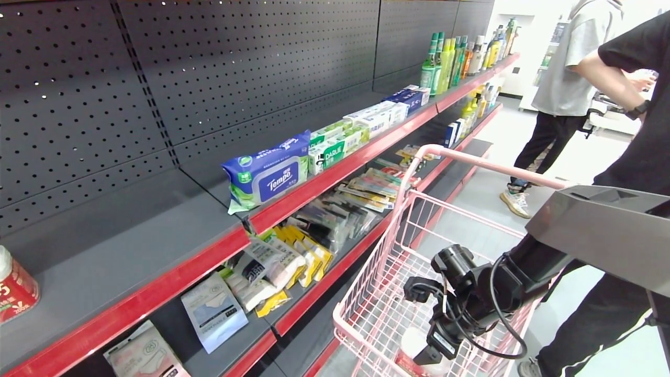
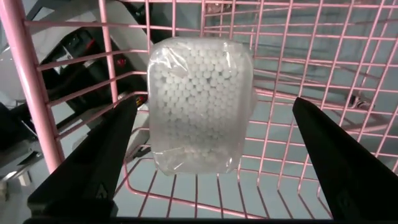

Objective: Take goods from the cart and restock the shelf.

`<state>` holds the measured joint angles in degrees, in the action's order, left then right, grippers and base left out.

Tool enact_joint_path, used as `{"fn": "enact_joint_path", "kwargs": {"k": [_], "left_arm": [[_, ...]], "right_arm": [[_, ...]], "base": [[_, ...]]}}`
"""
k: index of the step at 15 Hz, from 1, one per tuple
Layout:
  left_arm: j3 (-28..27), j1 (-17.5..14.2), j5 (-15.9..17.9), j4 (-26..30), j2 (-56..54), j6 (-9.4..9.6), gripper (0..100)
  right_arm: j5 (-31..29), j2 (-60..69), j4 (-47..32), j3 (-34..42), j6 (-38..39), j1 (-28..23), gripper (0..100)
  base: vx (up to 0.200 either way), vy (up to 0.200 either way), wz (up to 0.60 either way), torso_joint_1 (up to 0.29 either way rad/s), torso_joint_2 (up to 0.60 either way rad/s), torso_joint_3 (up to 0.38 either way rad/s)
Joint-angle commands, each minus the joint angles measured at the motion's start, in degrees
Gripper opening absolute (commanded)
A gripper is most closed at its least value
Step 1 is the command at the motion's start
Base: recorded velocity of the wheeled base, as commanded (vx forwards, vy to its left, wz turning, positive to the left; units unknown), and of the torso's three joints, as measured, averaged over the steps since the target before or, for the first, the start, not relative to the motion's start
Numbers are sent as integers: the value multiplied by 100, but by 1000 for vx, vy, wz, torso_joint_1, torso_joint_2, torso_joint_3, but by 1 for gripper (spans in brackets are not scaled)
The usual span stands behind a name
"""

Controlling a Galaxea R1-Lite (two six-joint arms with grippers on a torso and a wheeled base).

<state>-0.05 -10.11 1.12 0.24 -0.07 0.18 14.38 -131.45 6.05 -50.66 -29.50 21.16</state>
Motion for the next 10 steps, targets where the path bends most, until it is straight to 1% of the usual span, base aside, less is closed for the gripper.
{"fn": "enact_joint_path", "kwargs": {"k": [1,5,7,10], "left_arm": [[-4,0,2,2,7,-1,100],[-4,-9,2,2,7,-1,100],[-4,0,2,2,7,-1,100],[-4,0,2,2,7,-1,100]], "right_arm": [[3,32,2,13,-3,72,100],[-23,32,2,21,-38,143,100],[-23,23,2,13,-47,134,100],[-23,14,2,-22,-47,125,100]], "base": [[0,0,0,0,0,0],[0,0,0,0,0,0],[0,0,0,-110,298,178],[0,0,0,-170,452,271]]}}
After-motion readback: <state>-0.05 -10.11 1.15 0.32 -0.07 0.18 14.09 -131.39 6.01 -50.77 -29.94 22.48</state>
